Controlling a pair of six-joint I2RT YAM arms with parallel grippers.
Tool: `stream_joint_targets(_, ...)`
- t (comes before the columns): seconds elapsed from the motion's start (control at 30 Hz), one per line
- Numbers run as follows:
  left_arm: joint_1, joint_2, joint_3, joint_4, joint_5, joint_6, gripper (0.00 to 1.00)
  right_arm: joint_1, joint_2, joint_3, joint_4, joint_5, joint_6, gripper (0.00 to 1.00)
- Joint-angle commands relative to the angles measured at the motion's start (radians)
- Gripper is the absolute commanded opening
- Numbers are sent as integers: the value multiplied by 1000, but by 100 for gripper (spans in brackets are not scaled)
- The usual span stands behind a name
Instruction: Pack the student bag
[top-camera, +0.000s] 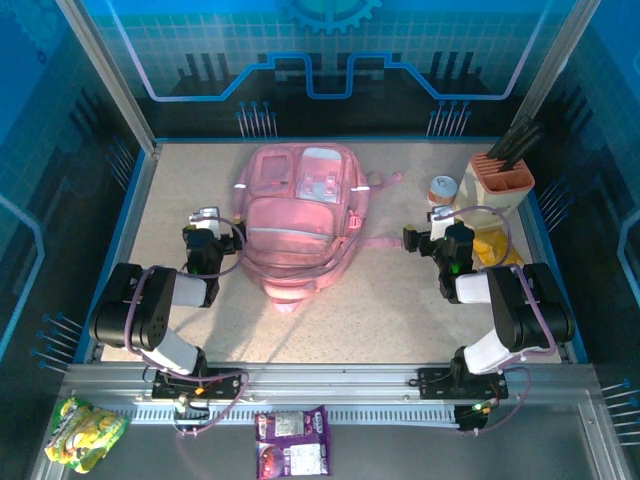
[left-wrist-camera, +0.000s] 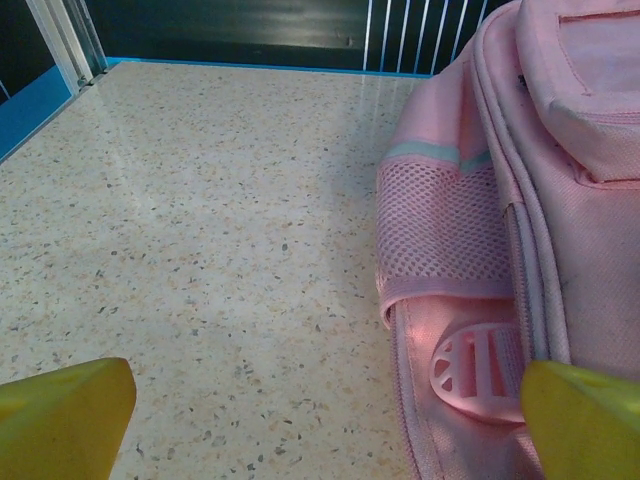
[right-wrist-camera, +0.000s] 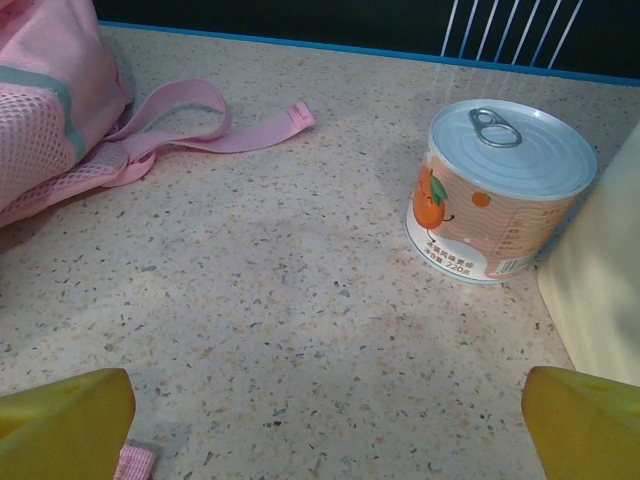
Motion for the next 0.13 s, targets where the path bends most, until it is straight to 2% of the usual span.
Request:
stream_joint_targets(0.0, 3, 0, 19, -1, 24, -8, 99, -18, -2, 20, 21, -40, -6, 100)
stream_joint_targets(0.1, 3, 1, 19, -2, 24, -8, 99, -15, -3, 18, 25, -36, -9, 100)
